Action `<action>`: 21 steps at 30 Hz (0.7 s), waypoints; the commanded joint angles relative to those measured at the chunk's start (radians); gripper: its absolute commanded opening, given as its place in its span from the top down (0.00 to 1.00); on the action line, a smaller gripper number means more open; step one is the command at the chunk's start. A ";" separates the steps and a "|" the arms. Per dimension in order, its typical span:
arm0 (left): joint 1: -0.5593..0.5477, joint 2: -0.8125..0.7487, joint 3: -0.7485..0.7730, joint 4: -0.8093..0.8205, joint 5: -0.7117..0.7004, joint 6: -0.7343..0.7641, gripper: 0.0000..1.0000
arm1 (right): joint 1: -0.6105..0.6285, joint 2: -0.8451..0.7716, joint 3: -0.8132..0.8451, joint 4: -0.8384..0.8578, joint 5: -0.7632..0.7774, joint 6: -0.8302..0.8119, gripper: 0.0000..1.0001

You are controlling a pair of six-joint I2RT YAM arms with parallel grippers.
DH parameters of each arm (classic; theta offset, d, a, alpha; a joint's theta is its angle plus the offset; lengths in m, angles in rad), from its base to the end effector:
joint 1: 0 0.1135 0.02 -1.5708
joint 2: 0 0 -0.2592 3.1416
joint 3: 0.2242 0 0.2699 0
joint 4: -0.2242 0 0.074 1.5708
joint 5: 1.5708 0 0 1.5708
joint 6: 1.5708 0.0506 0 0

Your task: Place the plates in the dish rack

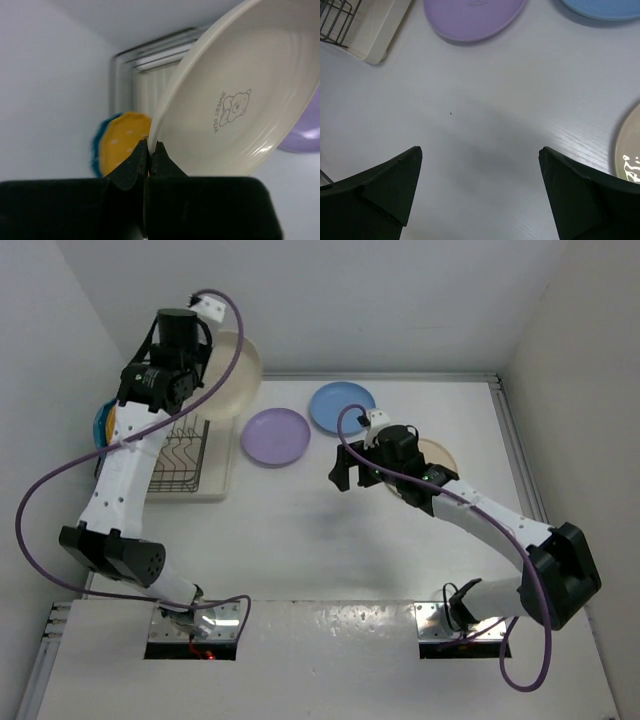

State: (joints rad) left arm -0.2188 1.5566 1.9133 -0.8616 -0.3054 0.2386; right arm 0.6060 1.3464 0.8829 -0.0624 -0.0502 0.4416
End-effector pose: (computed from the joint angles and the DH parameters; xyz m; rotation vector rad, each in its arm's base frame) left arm 0.3439 -0.0609 0.4616 0.2846 2.0468 0.3287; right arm 0.2716 0.1913 0.2397 -0.2095 2.1605 0.6723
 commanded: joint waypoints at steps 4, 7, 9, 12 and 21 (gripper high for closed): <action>0.077 0.000 -0.080 0.209 -0.632 0.112 1.00 | -0.021 -0.036 0.031 -0.002 0.026 -0.003 0.00; 0.113 0.011 -0.169 0.323 -0.701 0.169 1.00 | -0.018 -0.023 0.065 -0.023 0.024 -0.012 0.00; 0.139 0.020 -0.226 0.419 -0.745 0.212 1.00 | -0.022 -0.009 0.094 -0.039 0.020 -0.015 0.00; 0.177 0.020 -0.293 0.533 -0.770 0.255 1.00 | -0.022 0.005 0.129 -0.071 0.015 -0.023 0.00; 0.274 -0.018 -0.416 0.614 -0.676 0.223 1.00 | -0.020 0.011 0.149 -0.111 0.033 -0.006 0.00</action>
State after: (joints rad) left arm 0.0216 1.6005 1.5227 -0.3569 -0.9871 0.4660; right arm 0.5884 1.3510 0.9932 -0.1684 -0.0303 0.4366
